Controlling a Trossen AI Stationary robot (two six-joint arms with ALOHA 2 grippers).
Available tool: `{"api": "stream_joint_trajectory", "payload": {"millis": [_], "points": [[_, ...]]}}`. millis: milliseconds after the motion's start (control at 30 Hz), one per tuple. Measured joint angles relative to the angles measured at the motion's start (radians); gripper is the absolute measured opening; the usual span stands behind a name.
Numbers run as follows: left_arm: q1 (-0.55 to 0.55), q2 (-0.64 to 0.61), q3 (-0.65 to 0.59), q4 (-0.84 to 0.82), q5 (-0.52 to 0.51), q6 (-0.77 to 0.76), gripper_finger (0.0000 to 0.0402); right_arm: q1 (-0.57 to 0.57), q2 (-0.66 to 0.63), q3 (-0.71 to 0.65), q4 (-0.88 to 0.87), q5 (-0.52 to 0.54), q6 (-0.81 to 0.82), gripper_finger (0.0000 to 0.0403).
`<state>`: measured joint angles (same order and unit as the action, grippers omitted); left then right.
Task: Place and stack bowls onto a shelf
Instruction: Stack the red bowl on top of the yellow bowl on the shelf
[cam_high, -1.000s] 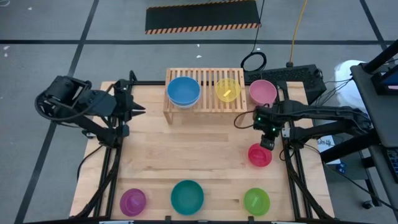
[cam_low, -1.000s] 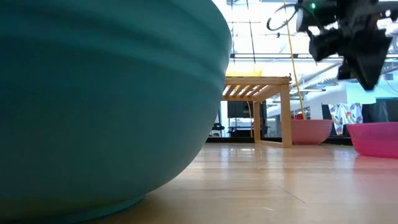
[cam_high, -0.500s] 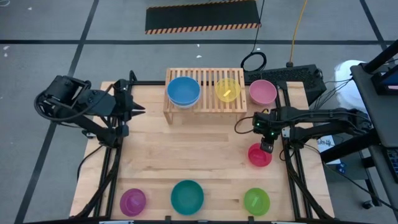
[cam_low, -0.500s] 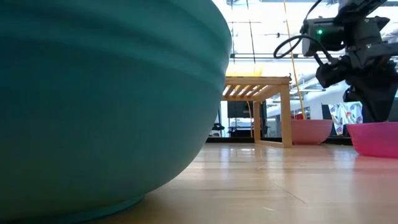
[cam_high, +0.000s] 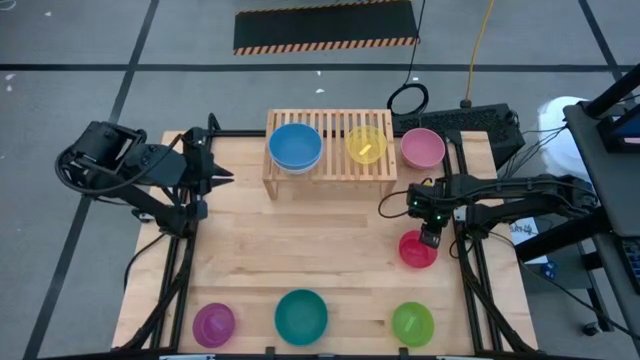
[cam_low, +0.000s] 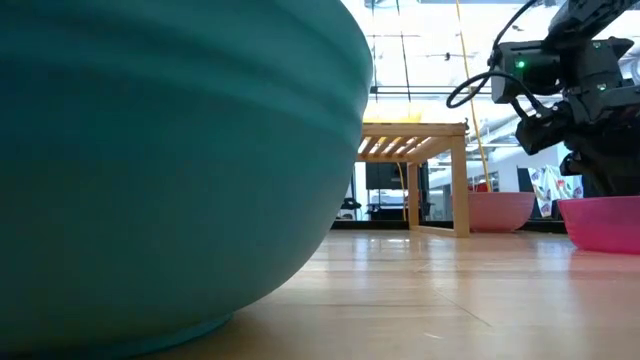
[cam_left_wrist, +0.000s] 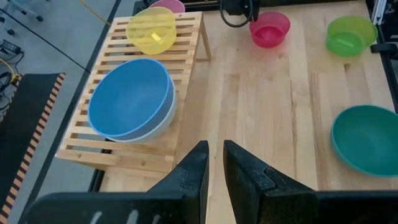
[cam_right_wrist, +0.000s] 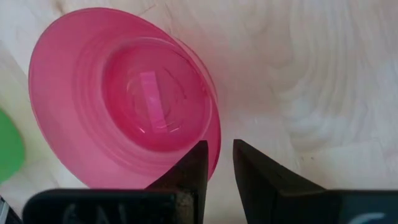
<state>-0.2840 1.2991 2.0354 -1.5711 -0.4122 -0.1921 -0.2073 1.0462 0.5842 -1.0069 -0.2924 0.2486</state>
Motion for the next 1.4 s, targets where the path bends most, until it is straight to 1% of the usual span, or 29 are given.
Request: {"api": "stream_joint_trajectory", "payload": {"millis": [167,367,567,733,800,933,1033,1133,1200,1400], "points": [[0.000,0.000,0.000,0.000,0.000,0.000,0.0056,0.000,0.000,0.000,0.000,0.001,0.001,0.0060],[0.000,0.000,0.000,0.000,0.000,-0.001,0.0056,0.000,0.000,0.000,0.000,0.000,0.018,0.0007],[0.000,0.000,0.000,0.000,0.000,-0.004,0.0056,0.000,0.000,0.000,0.001,0.003,0.032,0.0002],[0.000,0.000,0.000,0.000,0.000,-0.005,0.0056,0.000,0.000,0.004,0.041,0.006,0.114,0.0001],[0.000,0.000,0.000,0.000,0.000,-0.005,0.0056,0.000,0.000,0.036,0.048,0.033,0.124,0.0001],[0.000,0.000,0.000,0.000,0.001,-0.005,0.0056,0.000,0.000,0.168,0.021,0.159,0.109,0.0001],[0.000,0.000,0.000,0.000,0.001,-0.007,0.0056,-0.001,0.005,0.298,-0.029,0.189,0.062,0.0001],[0.000,0.000,0.000,0.000,0.001,-0.015,0.0056,-0.001,0.032,0.449,-0.131,0.201,0.034,0.0000],[0.000,0.000,0.000,0.000,0.000,-0.025,0.0056,-0.001,0.061,0.561,-0.217,0.233,0.005,0.0000],[0.000,0.000,0.000,0.000,0.000,-0.039,0.0056,-0.016,0.200,0.882,-0.465,0.329,-0.114,0.0000]]}}
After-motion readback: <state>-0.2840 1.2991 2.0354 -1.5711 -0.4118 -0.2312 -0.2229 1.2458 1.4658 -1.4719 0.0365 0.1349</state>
